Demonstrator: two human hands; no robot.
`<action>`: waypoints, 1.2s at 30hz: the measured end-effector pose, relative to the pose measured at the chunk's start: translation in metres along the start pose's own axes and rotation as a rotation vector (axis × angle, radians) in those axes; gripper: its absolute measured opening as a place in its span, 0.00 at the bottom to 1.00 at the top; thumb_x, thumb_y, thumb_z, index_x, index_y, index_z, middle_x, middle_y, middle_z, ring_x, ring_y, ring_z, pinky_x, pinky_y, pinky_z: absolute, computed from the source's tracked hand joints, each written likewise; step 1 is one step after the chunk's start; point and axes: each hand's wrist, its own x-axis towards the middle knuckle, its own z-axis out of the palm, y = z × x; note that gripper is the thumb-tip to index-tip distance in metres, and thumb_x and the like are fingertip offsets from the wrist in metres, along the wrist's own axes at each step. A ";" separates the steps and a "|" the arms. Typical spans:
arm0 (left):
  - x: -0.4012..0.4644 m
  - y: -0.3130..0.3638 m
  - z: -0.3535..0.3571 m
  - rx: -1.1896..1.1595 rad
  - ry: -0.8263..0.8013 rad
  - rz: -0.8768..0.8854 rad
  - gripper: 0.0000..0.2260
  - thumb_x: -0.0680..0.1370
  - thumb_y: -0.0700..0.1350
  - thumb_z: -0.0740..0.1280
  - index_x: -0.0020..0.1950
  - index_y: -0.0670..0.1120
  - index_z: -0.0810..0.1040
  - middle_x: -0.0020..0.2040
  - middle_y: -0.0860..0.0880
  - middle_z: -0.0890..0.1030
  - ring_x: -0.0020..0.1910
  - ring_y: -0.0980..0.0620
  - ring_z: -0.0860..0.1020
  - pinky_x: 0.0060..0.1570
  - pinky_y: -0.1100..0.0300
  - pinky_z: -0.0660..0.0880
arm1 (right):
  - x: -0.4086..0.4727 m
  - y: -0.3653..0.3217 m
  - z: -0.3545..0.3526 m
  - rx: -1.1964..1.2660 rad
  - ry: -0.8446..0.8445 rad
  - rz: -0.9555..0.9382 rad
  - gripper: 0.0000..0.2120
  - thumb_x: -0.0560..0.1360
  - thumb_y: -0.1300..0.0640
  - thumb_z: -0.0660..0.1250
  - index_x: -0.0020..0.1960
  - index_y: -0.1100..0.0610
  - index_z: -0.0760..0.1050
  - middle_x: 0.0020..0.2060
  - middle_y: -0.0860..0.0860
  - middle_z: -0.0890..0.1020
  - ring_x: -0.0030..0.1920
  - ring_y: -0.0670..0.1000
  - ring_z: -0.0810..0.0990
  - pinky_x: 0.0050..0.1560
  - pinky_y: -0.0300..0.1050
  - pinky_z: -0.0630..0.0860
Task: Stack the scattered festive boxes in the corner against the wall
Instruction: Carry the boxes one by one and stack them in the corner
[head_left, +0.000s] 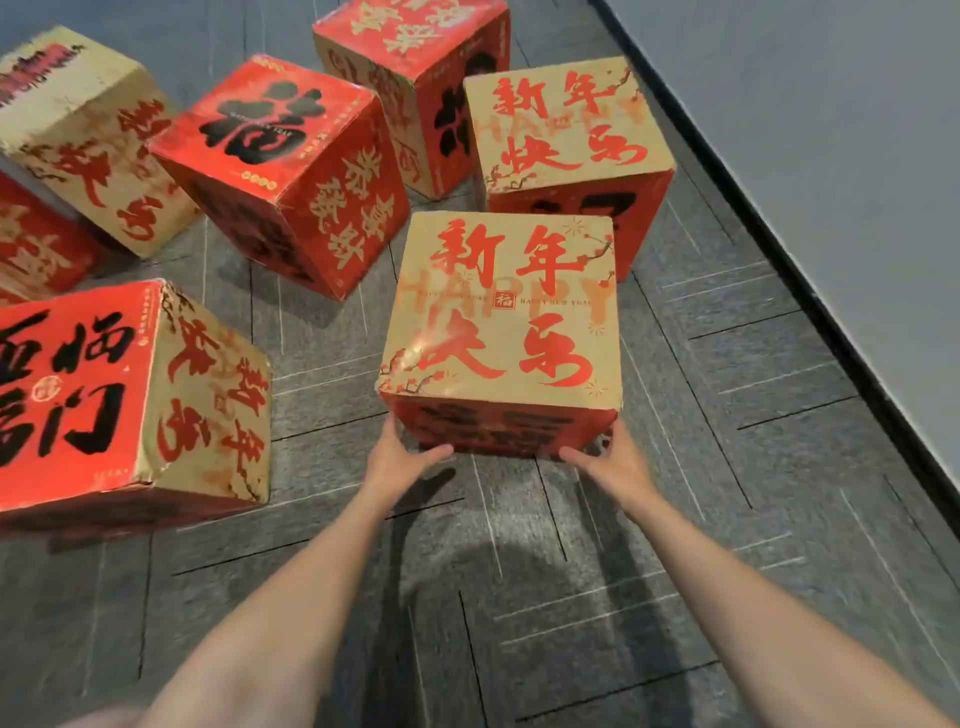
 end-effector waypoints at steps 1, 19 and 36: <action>0.007 -0.001 0.002 -0.036 0.008 0.005 0.48 0.65 0.56 0.81 0.79 0.51 0.60 0.73 0.49 0.71 0.72 0.46 0.69 0.69 0.50 0.67 | 0.006 0.003 0.003 0.045 0.010 -0.003 0.36 0.67 0.52 0.80 0.69 0.52 0.67 0.57 0.44 0.78 0.59 0.46 0.75 0.63 0.47 0.70; 0.035 0.024 -0.006 -0.400 0.041 0.220 0.25 0.67 0.43 0.81 0.59 0.52 0.75 0.55 0.53 0.83 0.55 0.55 0.81 0.57 0.55 0.78 | 0.024 -0.026 -0.001 0.309 0.114 -0.235 0.44 0.60 0.43 0.82 0.71 0.44 0.67 0.58 0.40 0.82 0.59 0.43 0.80 0.64 0.56 0.77; -0.223 0.224 -0.182 -0.397 -0.008 0.204 0.27 0.68 0.44 0.81 0.64 0.47 0.75 0.56 0.51 0.83 0.56 0.53 0.81 0.55 0.55 0.78 | -0.208 -0.269 -0.171 0.279 0.023 -0.209 0.35 0.67 0.47 0.80 0.70 0.44 0.68 0.58 0.43 0.82 0.58 0.44 0.81 0.63 0.55 0.77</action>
